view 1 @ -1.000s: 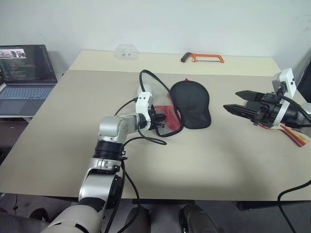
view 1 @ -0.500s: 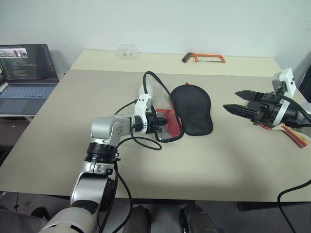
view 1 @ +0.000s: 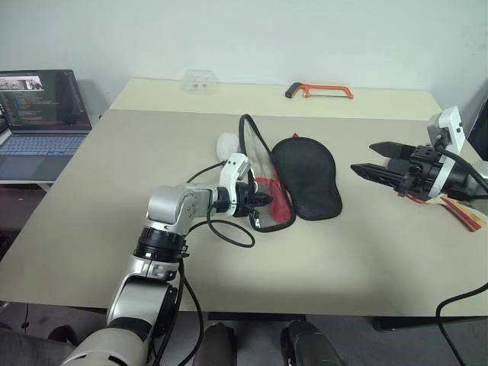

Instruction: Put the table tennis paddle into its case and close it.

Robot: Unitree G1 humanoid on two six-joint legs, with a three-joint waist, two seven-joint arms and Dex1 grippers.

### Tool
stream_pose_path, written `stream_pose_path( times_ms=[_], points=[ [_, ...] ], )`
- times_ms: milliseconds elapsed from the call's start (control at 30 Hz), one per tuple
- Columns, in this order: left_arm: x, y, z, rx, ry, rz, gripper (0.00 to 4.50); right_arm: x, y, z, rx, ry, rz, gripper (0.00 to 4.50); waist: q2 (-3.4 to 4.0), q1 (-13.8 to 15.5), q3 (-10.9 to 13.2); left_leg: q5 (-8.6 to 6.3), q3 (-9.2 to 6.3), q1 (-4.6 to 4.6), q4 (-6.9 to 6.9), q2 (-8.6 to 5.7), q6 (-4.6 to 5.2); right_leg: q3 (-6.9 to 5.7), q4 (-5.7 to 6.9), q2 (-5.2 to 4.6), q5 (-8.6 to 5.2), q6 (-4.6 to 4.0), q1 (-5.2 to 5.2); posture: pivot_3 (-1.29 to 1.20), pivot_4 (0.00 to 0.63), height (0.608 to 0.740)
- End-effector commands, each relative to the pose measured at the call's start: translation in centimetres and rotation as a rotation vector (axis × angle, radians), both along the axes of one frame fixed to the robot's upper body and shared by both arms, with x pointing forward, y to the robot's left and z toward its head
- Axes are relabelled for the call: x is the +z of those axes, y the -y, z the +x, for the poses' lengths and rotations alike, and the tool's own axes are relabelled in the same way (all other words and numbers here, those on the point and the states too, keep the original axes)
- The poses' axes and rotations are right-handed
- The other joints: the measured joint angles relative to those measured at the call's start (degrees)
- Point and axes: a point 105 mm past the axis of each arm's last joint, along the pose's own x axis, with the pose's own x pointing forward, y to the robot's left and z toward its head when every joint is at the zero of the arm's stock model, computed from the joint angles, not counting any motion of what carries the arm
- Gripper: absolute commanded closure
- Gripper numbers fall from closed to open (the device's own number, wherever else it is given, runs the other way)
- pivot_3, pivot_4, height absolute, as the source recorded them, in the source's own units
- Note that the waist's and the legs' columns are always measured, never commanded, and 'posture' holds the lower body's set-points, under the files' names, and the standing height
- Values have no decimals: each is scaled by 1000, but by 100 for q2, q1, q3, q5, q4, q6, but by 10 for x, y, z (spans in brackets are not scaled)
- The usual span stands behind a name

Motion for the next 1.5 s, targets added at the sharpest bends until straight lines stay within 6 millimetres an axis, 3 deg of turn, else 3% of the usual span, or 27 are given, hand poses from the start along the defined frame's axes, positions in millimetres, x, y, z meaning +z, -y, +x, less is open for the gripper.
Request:
stream_pose_path(
  times_ms=[33,133,300,433,533,767,867,900,1000,1067,1167,1333,1500],
  points=[
    [9,12,-10,-76,20,-32,4458,12,3,-4,-2,42,-5,0,0,0,0,0,0,0,0,0,0,0,0,0,0,0,0,0,150,740],
    [7,15,-5,-70,30,-19,4458,11,2,-3,-1,40,-2,0,0,0,0,0,0,0,0,0,0,0,0,0,0,0,0,0,150,740],
    [4,-9,20,83,70,41,4458,10,2,-2,1,38,-4,0,0,2,0,0,0,1,1,-1,1,1,0,0,0,0,0,0,150,740],
    [4,-13,23,112,62,35,4458,8,1,-1,6,31,-7,0,0,1,0,0,0,1,0,-1,1,1,0,0,0,0,0,0,150,740],
    [6,-13,22,116,54,27,3865,8,0,0,10,30,-7,0,0,1,0,0,0,0,0,-1,1,1,0,0,0,0,0,0,150,740],
    [11,-25,20,135,72,39,1357,7,-2,2,18,27,-6,0,0,-2,0,0,0,0,0,0,1,0,0,0,0,0,0,0,150,740],
    [24,-37,21,144,120,51,257,6,-2,2,20,22,-8,0,0,-9,0,0,0,0,0,1,1,0,1,0,0,0,0,0,150,740],
    [33,-45,23,155,153,58,25,5,-1,2,18,20,-10,0,0,-13,0,0,-1,0,-1,2,1,0,0,0,0,0,0,0,150,740],
    [48,-62,27,184,214,81,25,4,2,3,4,17,-12,0,0,-15,0,0,0,2,-2,3,1,0,1,1,0,0,-1,0,150,740],
    [64,-83,34,248,267,107,25,3,14,10,-65,20,-23,0,0,-7,0,0,-1,2,-2,3,1,-1,0,1,0,0,-1,0,150,740],
    [80,-105,42,325,321,133,25,-2,51,35,-296,13,-42,0,0,-7,0,0,2,1,1,0,1,0,-2,-1,0,1,0,0,150,740],
    [85,-102,38,296,330,102,25,-7,114,62,-654,-45,-42,0,1,5,0,0,9,1,0,-2,2,4,-1,-5,1,1,-2,0,150,740],
    [99,-101,15,174,379,44,25,-20,171,54,-831,-170,-129,0,4,1,3,0,14,-3,-8,4,1,4,-6,-5,-2,-4,-9,0,150,740]
  ],
)
